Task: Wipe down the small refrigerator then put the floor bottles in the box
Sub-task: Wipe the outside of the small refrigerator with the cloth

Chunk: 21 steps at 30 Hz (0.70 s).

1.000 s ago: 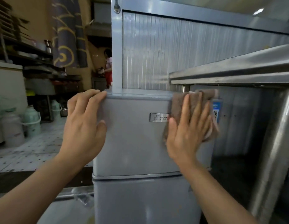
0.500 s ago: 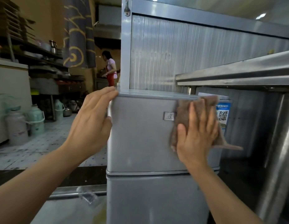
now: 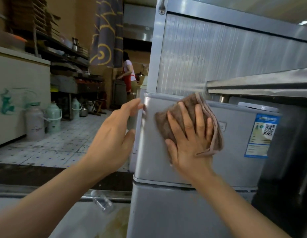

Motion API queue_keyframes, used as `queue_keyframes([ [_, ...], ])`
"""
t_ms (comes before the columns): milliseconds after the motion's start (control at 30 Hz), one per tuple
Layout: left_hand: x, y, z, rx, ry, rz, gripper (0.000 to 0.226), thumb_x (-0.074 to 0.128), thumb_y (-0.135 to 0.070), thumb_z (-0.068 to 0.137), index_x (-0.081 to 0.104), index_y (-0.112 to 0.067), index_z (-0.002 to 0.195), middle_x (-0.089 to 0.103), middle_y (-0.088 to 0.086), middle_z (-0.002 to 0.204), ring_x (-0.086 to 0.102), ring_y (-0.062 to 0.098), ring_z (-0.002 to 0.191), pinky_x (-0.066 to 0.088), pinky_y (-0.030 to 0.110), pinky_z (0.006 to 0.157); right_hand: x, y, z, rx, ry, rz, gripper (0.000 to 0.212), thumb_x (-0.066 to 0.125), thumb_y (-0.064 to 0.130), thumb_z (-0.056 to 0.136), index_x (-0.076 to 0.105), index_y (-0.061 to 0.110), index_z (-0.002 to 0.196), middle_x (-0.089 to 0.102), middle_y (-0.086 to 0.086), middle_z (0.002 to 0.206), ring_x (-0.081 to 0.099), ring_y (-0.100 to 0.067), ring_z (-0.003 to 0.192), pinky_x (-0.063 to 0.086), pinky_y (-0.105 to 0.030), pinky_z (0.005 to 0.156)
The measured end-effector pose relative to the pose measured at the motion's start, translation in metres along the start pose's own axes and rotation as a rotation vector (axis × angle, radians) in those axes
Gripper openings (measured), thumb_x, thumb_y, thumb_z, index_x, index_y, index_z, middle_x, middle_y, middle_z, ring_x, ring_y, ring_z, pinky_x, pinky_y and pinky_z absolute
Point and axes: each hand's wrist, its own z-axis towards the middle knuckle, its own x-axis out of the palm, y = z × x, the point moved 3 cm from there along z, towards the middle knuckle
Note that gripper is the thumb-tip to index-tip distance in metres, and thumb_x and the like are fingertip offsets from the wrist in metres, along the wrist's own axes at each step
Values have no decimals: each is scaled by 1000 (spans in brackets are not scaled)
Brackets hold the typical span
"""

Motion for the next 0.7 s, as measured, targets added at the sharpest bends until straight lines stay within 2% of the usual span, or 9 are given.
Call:
queue_keyframes([
  [67, -1, 4, -4, -25, -23, -4, 70, 51, 0, 88, 23, -33, 143, 42, -17, 137, 40, -1, 122, 35, 22, 92, -7, 3, 24, -41, -17, 4, 60, 35, 43, 93, 26, 22, 148, 19, -7, 157, 6, -35, 144, 3, -53, 115],
  [167, -2, 11, -10, -96, -88, -15, 68, 53, -2, 88, 23, -31, 143, 43, -18, 134, 40, -6, 116, 32, 11, 88, -7, 29, 56, -122, -30, -13, 57, 37, 44, 92, 35, 25, 146, 25, -5, 156, 11, -35, 144, 4, -53, 115],
  [233, -4, 16, -15, -117, -121, 7, 67, 54, -3, 88, 25, -29, 142, 43, -15, 136, 40, -8, 114, 34, 9, 84, -3, 41, 61, -191, -26, -28, 52, 41, 41, 93, 42, 25, 142, 28, -2, 155, 14, -35, 144, 6, -55, 115],
  [333, -7, 23, -26, -130, -127, 36, 65, 54, -1, 87, 27, -26, 142, 42, -14, 135, 39, -10, 110, 35, 2, 79, 4, 43, 46, -245, -30, 5, 44, 45, 34, 95, 49, 24, 138, 31, -3, 154, 14, -36, 144, 8, -57, 115],
  [433, -7, 25, -38, -146, -110, 45, 63, 55, -2, 87, 30, -26, 140, 42, -14, 133, 40, -9, 110, 36, 5, 76, 15, 54, 2, -272, 2, 12, 41, 52, 34, 92, 55, 27, 133, 40, -4, 149, 23, -33, 142, 16, -57, 115],
  [500, -6, 25, -46, -155, -97, 40, 62, 54, -3, 87, 31, -26, 140, 41, -13, 132, 41, -6, 110, 36, 6, 75, 22, 65, -39, -340, 62, -43, 45, 58, 34, 88, 54, 30, 132, 45, -2, 145, 29, -29, 139, 18, -51, 116],
  [567, -1, 22, -52, -153, -79, 39, 61, 54, -4, 88, 30, -27, 139, 41, -13, 131, 41, -5, 109, 34, 5, 74, 25, 68, -70, -402, 133, -30, 51, 61, 33, 82, 54, 31, 132, 43, 2, 145, 28, -27, 141, 19, -48, 117],
  [700, 10, 14, -60, -128, -29, 34, 62, 53, -4, 87, 29, -28, 138, 39, -16, 125, 38, -10, 101, 32, 4, 74, 20, 46, -63, -533, 141, -51, 56, 59, 40, 81, 48, 35, 136, 34, 6, 150, 23, -26, 143, 9, -46, 115],
])
